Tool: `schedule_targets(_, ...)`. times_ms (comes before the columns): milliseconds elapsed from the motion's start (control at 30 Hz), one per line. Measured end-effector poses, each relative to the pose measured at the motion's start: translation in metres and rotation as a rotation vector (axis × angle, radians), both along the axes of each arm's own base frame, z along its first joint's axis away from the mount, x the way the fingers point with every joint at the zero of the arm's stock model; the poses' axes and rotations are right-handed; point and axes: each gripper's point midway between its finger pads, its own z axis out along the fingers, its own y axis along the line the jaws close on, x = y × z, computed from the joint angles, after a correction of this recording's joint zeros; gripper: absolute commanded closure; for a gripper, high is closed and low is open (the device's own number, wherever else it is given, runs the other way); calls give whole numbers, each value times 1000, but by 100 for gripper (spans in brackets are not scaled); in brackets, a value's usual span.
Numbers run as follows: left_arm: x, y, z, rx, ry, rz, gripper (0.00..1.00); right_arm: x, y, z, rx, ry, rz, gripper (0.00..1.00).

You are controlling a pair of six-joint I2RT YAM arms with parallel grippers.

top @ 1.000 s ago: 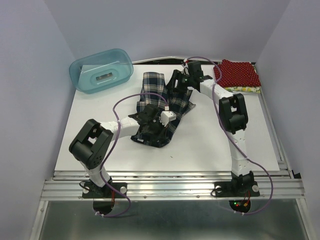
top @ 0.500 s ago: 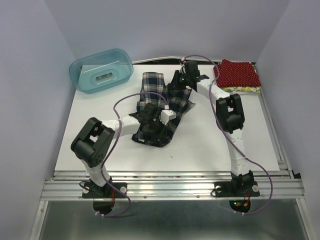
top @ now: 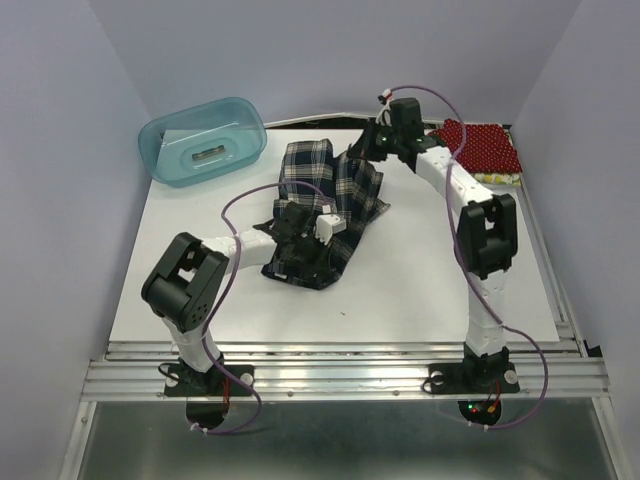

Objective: Fold and stack the skirts
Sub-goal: Fold the skirt

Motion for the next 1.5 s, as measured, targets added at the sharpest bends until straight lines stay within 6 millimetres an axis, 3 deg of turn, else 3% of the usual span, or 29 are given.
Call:
schedule_targets(100, 7, 1, 1, 0, -20, 18, 100, -12, -22, 34, 13, -33, -27, 99)
schedule_targets(200, 11, 2, 2, 0, -34, 32, 100, -22, -45, 43, 0, -40, -65, 99)
schedule_targets(267, 13, 5, 2, 8, -36, 46, 100, -25, -55, 35, -17, -26, -85, 99)
schedule_targets(367, 13, 7, 2, 15, -32, 57, 100, -27, -69, 5, -39, 30, -100, 97)
schedule_targets(467, 13, 8, 2, 18, -28, 61, 100, -22, -71, -22, -37, 77, -93, 80)
schedule_targets(600, 12, 9, 2, 21, -24, 62, 100, 3, -63, -46, -16, 102, -77, 65)
schedule_targets(667, 12, 9, 2, 21, -24, 62, 100, 16, -59, -59, -9, 111, -73, 65)
schedule_targets(733, 12, 9, 2, 21, -23, 62, 100, 25, -56, -65, 0, 112, -72, 55)
schedule_targets(833, 12, 9, 2, 21, -23, 63, 100, 25, -54, -67, 11, 123, -67, 62)
schedule_targets(867, 12, 9, 2, 21, -23, 62, 100, 25, -53, -65, 16, 120, -62, 59)
schedule_targets(900, 12, 9, 2, 21, -23, 62, 100, 27, -51, -61, 24, 108, -57, 54)
schedule_targets(933, 12, 9, 2, 21, -23, 62, 100, 28, -50, -58, 29, 100, -56, 37)
schedule_targets(967, 12, 9, 2, 21, -23, 62, 100, 30, -50, -55, 31, 88, -54, 34)
schedule_targets(1100, 12, 9, 2, 20, -23, 62, 100, 31, -53, -52, 7, 67, -58, 39)
schedule_targets(1233, 12, 9, 2, 20, -22, 61, 100, 35, -61, -49, -38, 47, -85, 49)
schedule_targets(1333, 12, 9, 2, 20, -22, 61, 100, 32, -68, -42, -67, 42, -104, 50)
schedule_targets(1500, 12, 9, 2, 20, -22, 61, 100, 7, -76, -21, -69, 66, -136, 47)
